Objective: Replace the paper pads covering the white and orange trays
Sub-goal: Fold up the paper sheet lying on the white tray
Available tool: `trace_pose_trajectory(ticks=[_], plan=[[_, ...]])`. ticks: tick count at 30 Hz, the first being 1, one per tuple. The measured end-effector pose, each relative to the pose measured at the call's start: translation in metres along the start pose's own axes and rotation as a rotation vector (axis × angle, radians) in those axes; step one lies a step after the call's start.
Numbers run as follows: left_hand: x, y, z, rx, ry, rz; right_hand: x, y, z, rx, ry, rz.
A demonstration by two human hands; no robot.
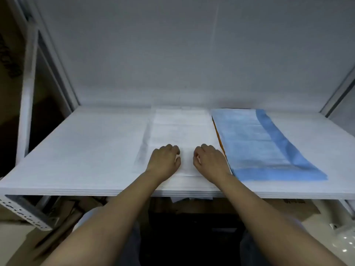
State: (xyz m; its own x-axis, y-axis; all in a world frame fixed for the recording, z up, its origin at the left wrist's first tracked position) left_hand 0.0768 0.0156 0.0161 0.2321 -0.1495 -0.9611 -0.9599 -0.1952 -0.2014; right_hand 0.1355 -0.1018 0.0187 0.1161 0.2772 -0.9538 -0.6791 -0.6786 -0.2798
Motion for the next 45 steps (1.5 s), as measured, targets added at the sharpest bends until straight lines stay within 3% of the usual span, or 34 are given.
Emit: trace_pose_trajectory(ticks=[5, 10, 19, 27, 30, 34, 40, 45], plan=[[0.035, 0.007, 0.007, 0.07, -0.017, 0.134, 0.043, 0.011, 0.001, -0.079, -0.055, 0.262], [0.058, 0.02, 0.011, 0.094, -0.07, 0.259, 0.064, 0.024, 0.001, -0.11, -0.119, 0.414], [0.057, 0.026, 0.01, 0.099, -0.052, 0.254, 0.053, 0.022, 0.003, -0.134, -0.09, 0.309], [0.028, 0.027, 0.009, 0.132, 0.025, 0.037, 0.026, 0.026, 0.006, -0.176, -0.095, 0.109], [0.022, 0.026, 0.013, 0.09, 0.001, 0.032, 0.021, 0.026, 0.003, -0.171, -0.077, 0.141], [0.01, 0.031, 0.008, 0.164, -0.05, 0.003, 0.022, 0.024, -0.007, -0.103, -0.051, 0.237], [-0.001, 0.035, 0.034, 0.067, -0.183, 0.075, 0.009, 0.027, -0.012, -0.123, -0.055, 0.205], [-0.018, 0.042, 0.055, -0.012, -0.151, 0.058, -0.003, 0.032, -0.036, -0.059, 0.047, 0.192]])
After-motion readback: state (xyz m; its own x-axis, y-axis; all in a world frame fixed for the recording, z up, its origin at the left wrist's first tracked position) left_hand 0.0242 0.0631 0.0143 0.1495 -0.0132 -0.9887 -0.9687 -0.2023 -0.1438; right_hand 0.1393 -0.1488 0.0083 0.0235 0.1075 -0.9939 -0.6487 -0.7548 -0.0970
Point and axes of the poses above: each hand's wrist, its own y-axis away from the middle knuckle, its own x-axis out of the palm, z = x × y, the point moved 8 cm from there along -y, towards the middle knuckle
